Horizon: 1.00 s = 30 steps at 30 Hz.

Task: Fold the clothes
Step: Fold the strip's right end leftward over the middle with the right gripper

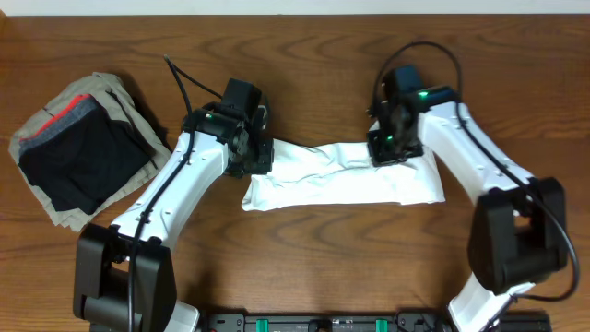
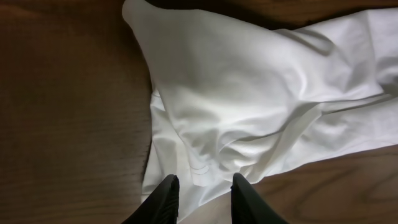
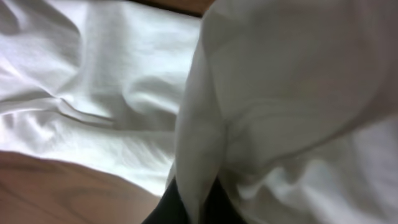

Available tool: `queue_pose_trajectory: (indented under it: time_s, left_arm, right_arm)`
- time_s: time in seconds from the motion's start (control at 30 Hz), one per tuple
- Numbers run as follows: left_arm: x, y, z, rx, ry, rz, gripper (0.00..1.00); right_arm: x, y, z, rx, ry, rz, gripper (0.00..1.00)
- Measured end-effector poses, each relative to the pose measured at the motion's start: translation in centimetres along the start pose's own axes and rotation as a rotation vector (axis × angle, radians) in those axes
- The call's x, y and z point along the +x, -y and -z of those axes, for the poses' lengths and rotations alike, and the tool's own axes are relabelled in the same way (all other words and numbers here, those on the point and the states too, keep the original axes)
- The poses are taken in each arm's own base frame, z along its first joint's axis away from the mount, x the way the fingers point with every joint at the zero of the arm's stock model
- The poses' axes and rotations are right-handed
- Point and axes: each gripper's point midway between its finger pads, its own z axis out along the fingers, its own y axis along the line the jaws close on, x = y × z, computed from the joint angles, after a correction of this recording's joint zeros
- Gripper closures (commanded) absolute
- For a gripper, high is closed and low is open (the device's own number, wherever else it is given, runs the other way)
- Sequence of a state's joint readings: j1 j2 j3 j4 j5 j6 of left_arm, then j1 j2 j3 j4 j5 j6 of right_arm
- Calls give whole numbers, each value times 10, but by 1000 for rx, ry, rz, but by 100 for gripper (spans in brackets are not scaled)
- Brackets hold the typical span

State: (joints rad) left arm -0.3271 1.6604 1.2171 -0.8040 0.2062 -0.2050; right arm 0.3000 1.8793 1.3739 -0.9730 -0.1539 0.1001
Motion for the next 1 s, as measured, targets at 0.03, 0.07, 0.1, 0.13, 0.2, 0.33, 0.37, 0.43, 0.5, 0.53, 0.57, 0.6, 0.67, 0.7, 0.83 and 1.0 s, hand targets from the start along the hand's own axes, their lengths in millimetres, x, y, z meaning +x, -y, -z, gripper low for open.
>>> queue_pose_trajectory:
  time_s: [0.03,0.07,0.1,0.13,0.2,0.33,0.37,0.43,0.5,0.53,0.57,0.6,0.67,0.7,0.83,1.0]
  left_arm:
    - [0,0,0,0,0,0,71]
    - [0,0,0,0,0,0,71]
    - [0,0,0,0,0,0,71]
    - [0,0,0,0,0,0,71]
    - [0,0,0,0,0,0,71]
    - [0,0,0,0,0,0,71]
    - [0,0,0,0,0,0,71]
    - [0,0,0,0,0,0,71]
    - [0,0,0,0,0,0,71]
    - [0,0,0,0,0,0,71]
    - [0,0,0,0,0,0,71]
    - [0,0,0,0,0,0,71]
    - [0,0,0,0,0,0,71]
    - [0,0,0,0,0,0,71]
    - [0,0,0,0,0,0,71]
    - [0,0,0,0,0,0,71]
  right_arm:
    - [-1,-4,-4,1,1,10,82]
    - [-3,-9,-6,-2,5,20,81]
    - [-5,-14,-8,-4,16,37,79]
    - [-8,-20,-9,-9,28,49,76]
    - [-13,-30,-10,-24,53,69,65]
    - [-17,-51,-11,-67,78,117,58]
    - [-17,-53,-11,-77,79,124,57]
    - [-17,-55,-10,-87,79,136,57]
    - [-18,-54,-10,-87,80,144,57]
    - [-18,-54,-10,-85,81,148,57]
    - [-18,-53,-10,-81,81,151,56]
    - [-18,-52,-10,-77,80,152,55]
    - [-19,-47,-9,-64,83,149,55]
    - [-19,-43,-8,-58,85,142,55]
    - [-27,-22,20,-36,139,93,55]
    - [-22,4,76,-12,219,32,76]
